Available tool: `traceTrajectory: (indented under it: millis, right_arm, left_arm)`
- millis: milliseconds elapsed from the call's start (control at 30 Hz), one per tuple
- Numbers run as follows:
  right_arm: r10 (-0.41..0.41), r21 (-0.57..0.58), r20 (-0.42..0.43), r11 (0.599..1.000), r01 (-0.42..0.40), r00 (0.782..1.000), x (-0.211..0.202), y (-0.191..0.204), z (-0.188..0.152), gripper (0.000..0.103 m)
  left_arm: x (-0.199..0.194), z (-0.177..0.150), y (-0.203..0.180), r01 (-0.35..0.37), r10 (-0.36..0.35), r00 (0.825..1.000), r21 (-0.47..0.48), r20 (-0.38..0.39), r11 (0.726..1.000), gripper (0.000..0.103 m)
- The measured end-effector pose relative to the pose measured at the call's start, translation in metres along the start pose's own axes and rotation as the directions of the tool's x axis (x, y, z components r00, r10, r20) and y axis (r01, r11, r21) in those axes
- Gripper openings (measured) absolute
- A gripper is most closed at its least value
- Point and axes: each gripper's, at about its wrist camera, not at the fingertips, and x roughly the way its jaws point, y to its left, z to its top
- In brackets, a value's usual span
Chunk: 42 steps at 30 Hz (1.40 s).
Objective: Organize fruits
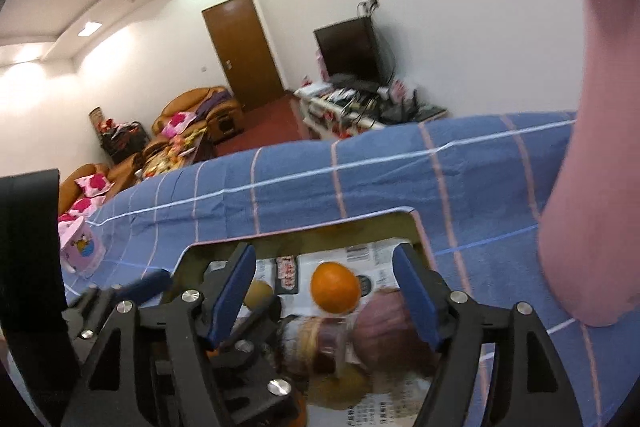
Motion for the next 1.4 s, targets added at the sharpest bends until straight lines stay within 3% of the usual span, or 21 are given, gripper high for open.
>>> traceTrajectory:
  millis: [167,300,400,700,900,1100,1400]
  right_arm:
    - [-0.097,-0.028,0.093,0.995,0.1,0.991,-0.013,0.003,-0.003,0.074]
    - [-0.133,-0.054,0.128,0.989,0.141,0.983,-0.014,0.007,-0.007,0.085]
    - [-0.136,-0.087,0.099,0.986,0.145,0.986,-0.009,0.011,-0.006,0.085]
    - [-0.143,-0.079,0.111,0.985,0.152,0.984,-0.011,0.009,-0.009,0.087]
    - [-0.159,-0.075,0.229,0.981,0.18,0.96,-0.036,0.013,-0.016,0.087]
    - [-0.172,-0.106,0.316,0.971,0.215,0.933,-0.055,0.022,-0.023,0.087]
    - [-0.173,-0.102,0.371,0.969,0.225,0.912,-0.084,0.026,-0.037,0.087]
  left_arm:
    - [-0.003,-0.001,0.013,-0.091,0.093,0.994,-0.047,0.054,0.995,0.102]
    - [0.0,-0.005,0.013,-0.167,0.167,0.985,-0.019,0.036,0.986,0.102]
    - [0.013,-0.008,0.013,-0.146,0.146,0.989,-0.004,-0.028,0.989,0.101]
    - [0.0,-0.008,0.013,-0.164,0.164,0.986,-0.004,0.019,0.986,0.103]
    - [-0.022,-0.014,0.02,-0.179,0.183,0.974,-0.04,0.132,0.983,0.103]
    - [-0.047,-0.023,0.032,-0.141,0.164,0.954,-0.108,0.25,0.984,0.103]
    - [-0.067,-0.038,0.04,-0.11,0.148,0.935,-0.133,0.322,0.985,0.103]
